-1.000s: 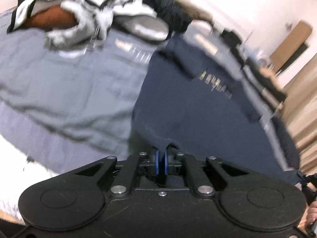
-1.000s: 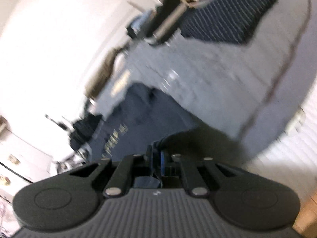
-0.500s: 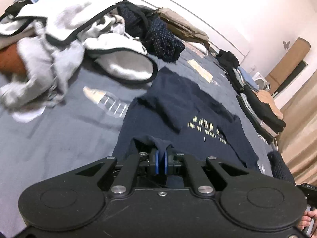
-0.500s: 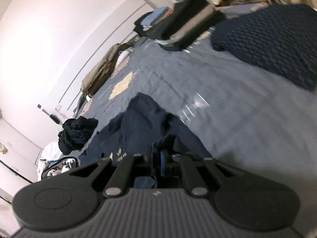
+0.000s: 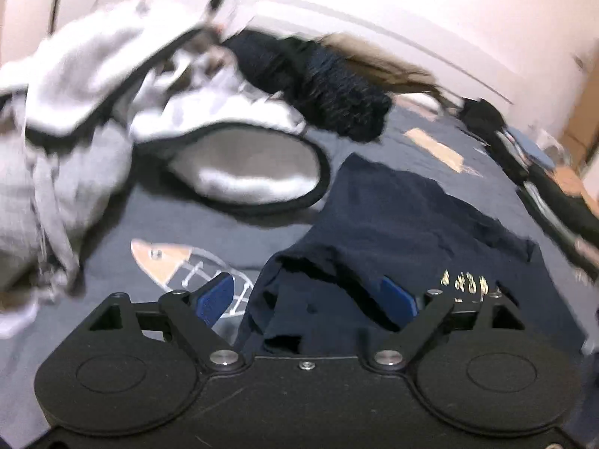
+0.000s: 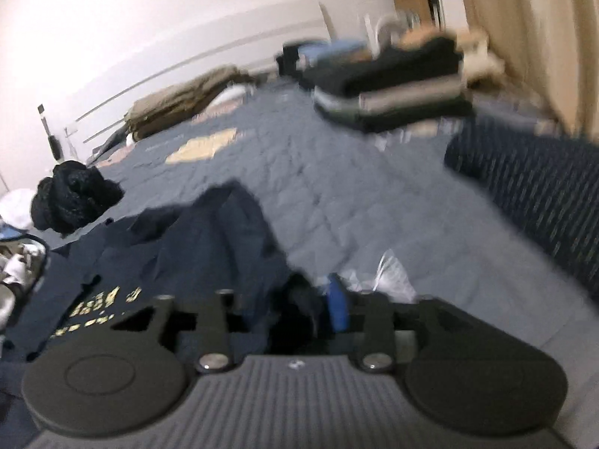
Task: Fold clothes
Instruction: 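Fold the held hem up toward the collar with both tools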
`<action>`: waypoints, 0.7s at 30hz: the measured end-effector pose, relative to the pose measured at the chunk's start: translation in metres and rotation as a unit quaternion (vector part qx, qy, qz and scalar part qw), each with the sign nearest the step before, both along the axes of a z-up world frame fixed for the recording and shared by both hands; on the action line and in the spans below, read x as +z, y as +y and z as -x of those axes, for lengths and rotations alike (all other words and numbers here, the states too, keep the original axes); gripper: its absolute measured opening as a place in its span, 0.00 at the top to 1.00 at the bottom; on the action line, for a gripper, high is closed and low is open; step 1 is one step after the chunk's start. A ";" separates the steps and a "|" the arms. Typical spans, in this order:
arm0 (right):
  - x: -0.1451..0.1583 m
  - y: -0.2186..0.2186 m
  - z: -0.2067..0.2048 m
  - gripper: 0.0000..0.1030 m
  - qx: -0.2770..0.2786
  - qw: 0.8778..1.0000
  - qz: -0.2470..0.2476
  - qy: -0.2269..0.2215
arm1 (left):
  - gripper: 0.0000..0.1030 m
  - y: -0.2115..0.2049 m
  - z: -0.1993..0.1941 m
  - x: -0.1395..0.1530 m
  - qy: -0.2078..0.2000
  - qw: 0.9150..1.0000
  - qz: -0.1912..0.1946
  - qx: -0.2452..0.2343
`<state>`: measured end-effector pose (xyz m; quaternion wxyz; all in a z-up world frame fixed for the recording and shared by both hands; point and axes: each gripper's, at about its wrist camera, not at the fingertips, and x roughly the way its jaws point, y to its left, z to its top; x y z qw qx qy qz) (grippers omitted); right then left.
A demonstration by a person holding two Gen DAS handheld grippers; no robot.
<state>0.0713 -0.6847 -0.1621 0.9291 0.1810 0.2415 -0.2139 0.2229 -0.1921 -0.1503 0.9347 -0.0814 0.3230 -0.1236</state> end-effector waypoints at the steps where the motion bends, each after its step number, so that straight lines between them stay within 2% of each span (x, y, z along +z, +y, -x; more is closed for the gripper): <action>1: 0.005 0.002 0.003 0.48 -0.003 1.000 0.010 0.001 | 0.18 0.001 0.004 0.005 -0.005 1.000 0.002 0.002; 4: 0.021 0.008 0.012 0.45 -0.012 0.999 0.038 0.002 | 0.18 0.013 0.012 0.016 0.012 0.998 0.062 -0.005; 8: 0.020 0.003 0.029 0.44 -0.004 0.998 -0.057 0.006 | 0.18 0.023 0.031 0.011 0.052 0.990 0.130 -0.013; 10: 0.016 0.008 0.040 0.44 0.004 0.995 -0.100 0.006 | 0.18 0.026 0.043 0.005 0.071 0.987 0.140 -0.015; 14: 0.012 0.033 0.060 0.44 0.014 0.994 -0.111 0.019 | 0.18 0.034 0.070 -0.004 0.093 0.982 0.162 -0.012; 21: -0.004 0.061 0.098 0.44 0.014 0.982 -0.188 0.009 | 0.18 0.041 0.101 -0.021 0.125 0.971 0.205 0.000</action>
